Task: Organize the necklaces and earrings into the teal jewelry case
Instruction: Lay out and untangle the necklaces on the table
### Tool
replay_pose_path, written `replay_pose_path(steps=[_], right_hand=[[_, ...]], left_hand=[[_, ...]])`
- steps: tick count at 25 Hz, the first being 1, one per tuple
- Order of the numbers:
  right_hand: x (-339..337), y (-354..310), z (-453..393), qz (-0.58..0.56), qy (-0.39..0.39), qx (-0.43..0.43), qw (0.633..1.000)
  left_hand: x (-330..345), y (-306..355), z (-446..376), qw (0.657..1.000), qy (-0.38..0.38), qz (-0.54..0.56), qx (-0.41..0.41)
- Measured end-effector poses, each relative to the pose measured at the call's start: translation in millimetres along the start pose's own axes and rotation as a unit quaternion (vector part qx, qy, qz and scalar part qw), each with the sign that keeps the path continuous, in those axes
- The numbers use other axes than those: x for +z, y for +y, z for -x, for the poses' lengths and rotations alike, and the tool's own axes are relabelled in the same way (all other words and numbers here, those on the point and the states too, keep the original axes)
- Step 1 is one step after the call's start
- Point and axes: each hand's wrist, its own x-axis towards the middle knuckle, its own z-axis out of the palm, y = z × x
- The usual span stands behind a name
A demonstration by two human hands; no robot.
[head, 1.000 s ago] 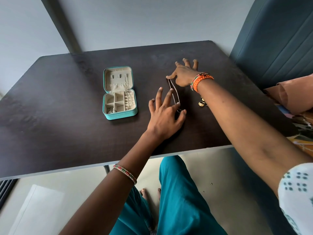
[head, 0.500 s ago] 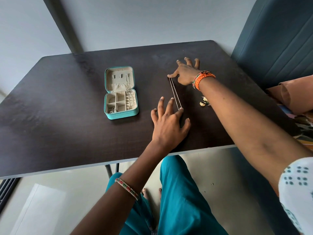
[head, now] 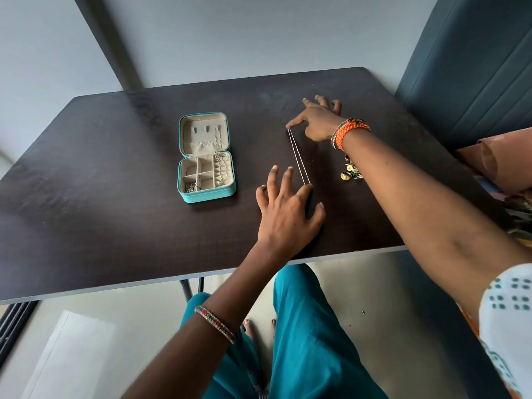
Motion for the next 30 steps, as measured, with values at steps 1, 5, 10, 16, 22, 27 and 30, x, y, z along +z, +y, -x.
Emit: replay_pose_path(steps=[1,5,10,16,22,27,30], right_hand=[[0.6,1.1,0.4,-0.004,0.008,0.000,1.000],[-0.1,1.5,1.7,-0.013,0.057,-0.011,0.998],[5.5,-0.6,3.4,-0.014,0.052,-0.016,0.998],[0.6,-3.8,5.2,0.022,0.069,-0.013,0.997],[4.8,-4.4,3.8,0.017,0.059,-0.017,0.998],[5.9,-4.1,2.6,0.023,0.050,-0.015,0.998],[6.1,-4.2,2.5,0.024,0.045,-0.014,0.999]], left_hand=[[0.2,-0.1,0.1,1.000,0.001,-0.001,0.000],[0.2,-0.6,0.0,1.000,0.007,-0.002,0.000],[-1.3,0.8,0.1,1.000,0.002,0.003,0.002],[-1.8,0.5,0.4,1.000,-0.002,0.001,0.000],[-2.0,1.0,0.7,1.000,0.001,0.004,0.002],[-3.4,1.4,1.5,1.000,0.004,0.005,0.005],[-3.2,0.8,1.6,1.000,0.005,0.004,0.008]])
